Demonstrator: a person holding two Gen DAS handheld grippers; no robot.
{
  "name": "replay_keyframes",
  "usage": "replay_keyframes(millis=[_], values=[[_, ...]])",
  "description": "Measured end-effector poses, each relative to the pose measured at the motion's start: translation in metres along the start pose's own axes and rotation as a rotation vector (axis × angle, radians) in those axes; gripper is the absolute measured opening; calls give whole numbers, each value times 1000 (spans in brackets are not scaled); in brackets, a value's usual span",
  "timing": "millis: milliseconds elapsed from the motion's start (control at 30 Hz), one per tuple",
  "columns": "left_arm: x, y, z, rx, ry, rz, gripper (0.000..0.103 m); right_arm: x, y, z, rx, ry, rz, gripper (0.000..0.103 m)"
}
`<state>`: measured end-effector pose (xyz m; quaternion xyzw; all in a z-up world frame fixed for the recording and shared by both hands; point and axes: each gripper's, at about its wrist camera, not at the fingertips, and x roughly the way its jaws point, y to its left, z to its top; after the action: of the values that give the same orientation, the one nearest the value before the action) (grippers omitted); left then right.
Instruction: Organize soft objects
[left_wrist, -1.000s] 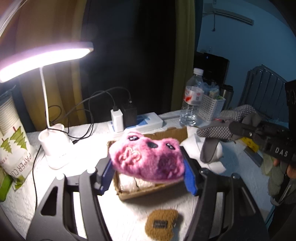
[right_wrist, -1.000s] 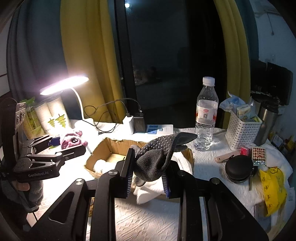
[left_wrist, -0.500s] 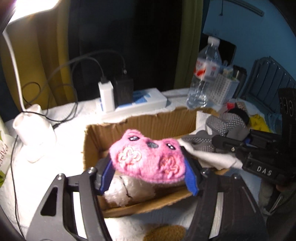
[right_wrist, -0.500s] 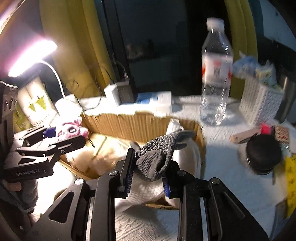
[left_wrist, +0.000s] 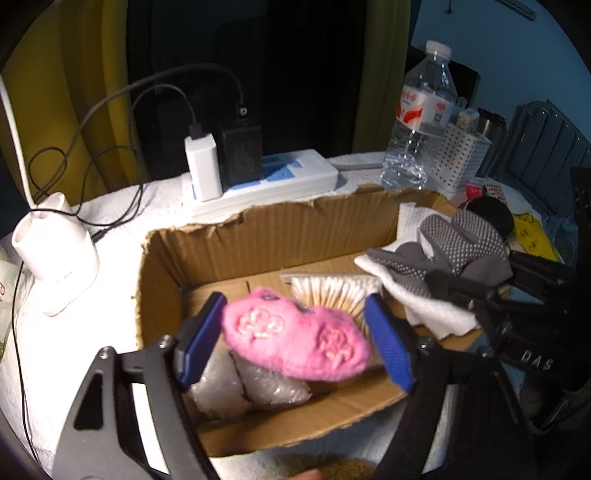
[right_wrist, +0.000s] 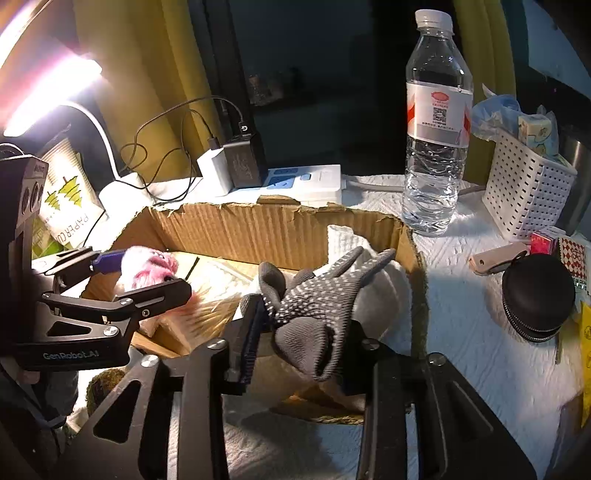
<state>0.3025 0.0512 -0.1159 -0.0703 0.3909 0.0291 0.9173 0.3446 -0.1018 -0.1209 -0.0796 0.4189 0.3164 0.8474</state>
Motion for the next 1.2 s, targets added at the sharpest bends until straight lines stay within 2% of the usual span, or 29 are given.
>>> replay_keyframes(millis=[67,400,500,667,1200], values=[[-7,1,1,-5,-15,-3,80,0,0,1,5,9,-2,67],[-43,3,1,-22,-79,-12,83,-31,8,2,6,-37,-36,67],[-58,2,-3,-24,-98,-34,96,-44,13,0,6,-54,-47,67],[-78,4,-10,-32,-117,-65,96,-64,22,-4,0,-81,-63,67],[-125,7,-48,-30,-156,-79,96,-111,60,-33,-29,-124,-82,67]])
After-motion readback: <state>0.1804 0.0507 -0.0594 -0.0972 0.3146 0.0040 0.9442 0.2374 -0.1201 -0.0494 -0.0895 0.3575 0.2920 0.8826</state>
